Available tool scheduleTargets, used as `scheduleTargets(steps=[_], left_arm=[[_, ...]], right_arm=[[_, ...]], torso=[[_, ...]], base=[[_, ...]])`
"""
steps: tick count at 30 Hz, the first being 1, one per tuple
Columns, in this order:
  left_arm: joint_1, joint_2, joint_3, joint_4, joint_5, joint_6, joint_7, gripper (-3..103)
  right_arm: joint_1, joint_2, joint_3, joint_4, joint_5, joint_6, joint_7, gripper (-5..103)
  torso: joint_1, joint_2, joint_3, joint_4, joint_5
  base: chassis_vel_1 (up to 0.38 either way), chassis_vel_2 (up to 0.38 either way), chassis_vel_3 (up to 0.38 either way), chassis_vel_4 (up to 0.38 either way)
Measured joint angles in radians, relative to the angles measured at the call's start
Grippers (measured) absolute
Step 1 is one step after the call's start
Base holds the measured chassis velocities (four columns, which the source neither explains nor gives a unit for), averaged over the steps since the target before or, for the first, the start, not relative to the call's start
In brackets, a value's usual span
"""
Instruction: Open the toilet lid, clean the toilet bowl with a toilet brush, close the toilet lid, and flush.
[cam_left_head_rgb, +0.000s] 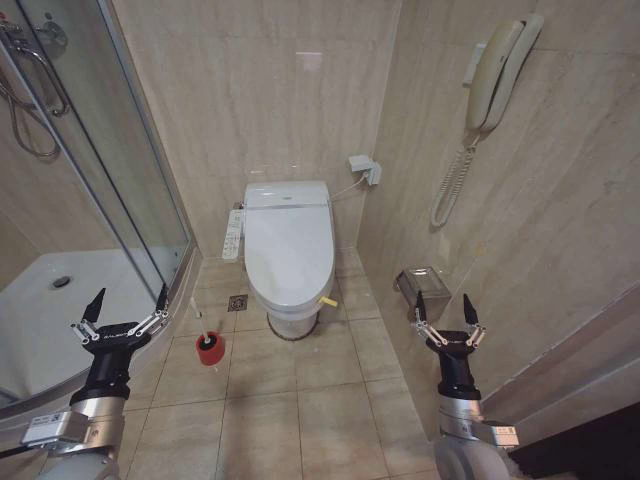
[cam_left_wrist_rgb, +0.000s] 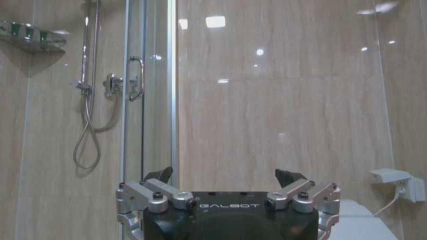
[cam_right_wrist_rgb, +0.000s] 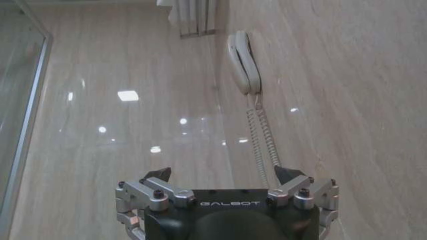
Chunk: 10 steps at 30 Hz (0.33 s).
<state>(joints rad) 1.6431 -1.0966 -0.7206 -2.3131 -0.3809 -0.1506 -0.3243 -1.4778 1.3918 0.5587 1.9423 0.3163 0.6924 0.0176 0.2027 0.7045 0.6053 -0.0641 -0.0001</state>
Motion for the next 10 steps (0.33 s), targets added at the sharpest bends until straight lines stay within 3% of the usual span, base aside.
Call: scheduleTargets(steps=[10], left_arm=[[0.013, -0.014, -0.009, -0.017, 0.001, -0.003, 0.000, 100]], right_arm=[[-0.008, -0.004, 0.002, 0.006, -0.006, -0.002, 0.008, 100]], torso=[[0.000, 0.000, 0.000, 0.0000, 0.0001]], base=[[0.000, 0.000, 0.000, 0.000]])
